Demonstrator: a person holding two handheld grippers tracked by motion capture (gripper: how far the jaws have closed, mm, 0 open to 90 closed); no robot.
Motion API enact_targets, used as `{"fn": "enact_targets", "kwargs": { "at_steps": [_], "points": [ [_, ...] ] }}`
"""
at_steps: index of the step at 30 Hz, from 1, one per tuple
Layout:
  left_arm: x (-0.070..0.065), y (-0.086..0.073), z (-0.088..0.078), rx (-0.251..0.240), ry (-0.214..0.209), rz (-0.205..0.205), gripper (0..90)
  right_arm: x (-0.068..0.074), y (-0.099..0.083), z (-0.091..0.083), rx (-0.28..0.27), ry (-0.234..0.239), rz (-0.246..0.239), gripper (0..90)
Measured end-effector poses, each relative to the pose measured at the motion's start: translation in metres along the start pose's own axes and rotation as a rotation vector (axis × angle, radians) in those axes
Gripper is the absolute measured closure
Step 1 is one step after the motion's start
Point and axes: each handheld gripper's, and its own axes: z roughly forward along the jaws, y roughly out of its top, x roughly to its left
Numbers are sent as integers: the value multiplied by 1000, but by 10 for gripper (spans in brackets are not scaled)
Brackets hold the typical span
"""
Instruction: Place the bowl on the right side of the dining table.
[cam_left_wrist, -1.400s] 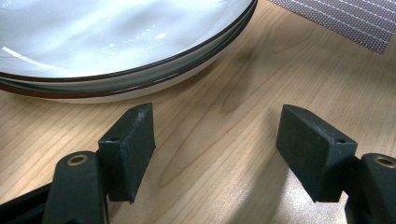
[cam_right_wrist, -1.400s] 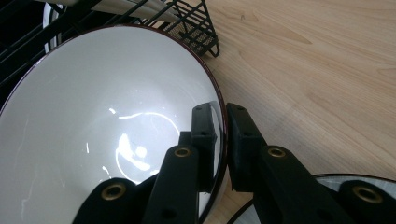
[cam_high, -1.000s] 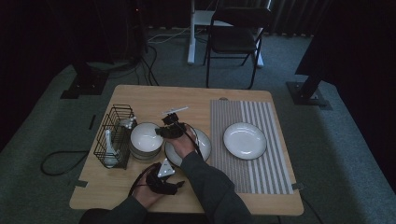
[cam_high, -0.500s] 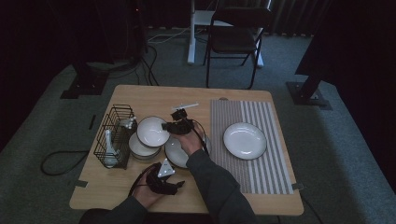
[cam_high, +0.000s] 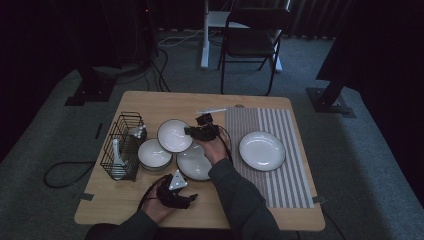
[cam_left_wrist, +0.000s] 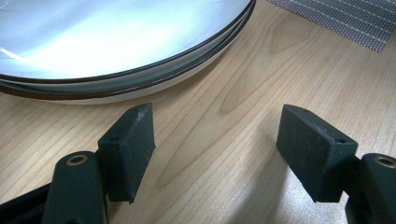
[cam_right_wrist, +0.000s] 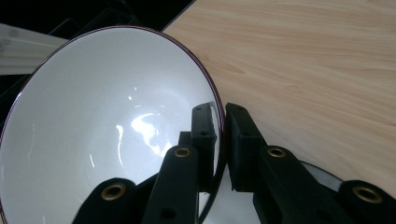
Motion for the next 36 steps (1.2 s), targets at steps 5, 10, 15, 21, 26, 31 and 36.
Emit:
{"fn": "enact_targets", "kwargs": {
  "at_steps": [5, 10, 15, 21, 26, 31, 36],
  "points": [
    [0, 0, 1, -2, 1, -1, 283, -12, -1, -16, -13, -32, 8, 829],
    [-1, 0, 1, -1, 2, 0, 283, -23, -3, -28, -22, -61, 17, 829],
    [-1, 0, 1, -2, 2, -2, 283, -36, -5, -40, -28, -92, 34, 829],
    [0, 1, 0, 4, 2, 4, 283, -51, -9, -54, -37, -128, 50, 829],
    [0, 1, 0, 4, 1, 2, 283, -65, -13, -66, -46, -158, 69, 829],
    [-1, 1, 0, 4, 0, 1, 283, -78, -18, -77, -50, -188, 84, 829],
    [-1, 1, 0, 3, 0, 1, 283, -90, -24, -89, -58, -214, 105, 829]
  ]
}}
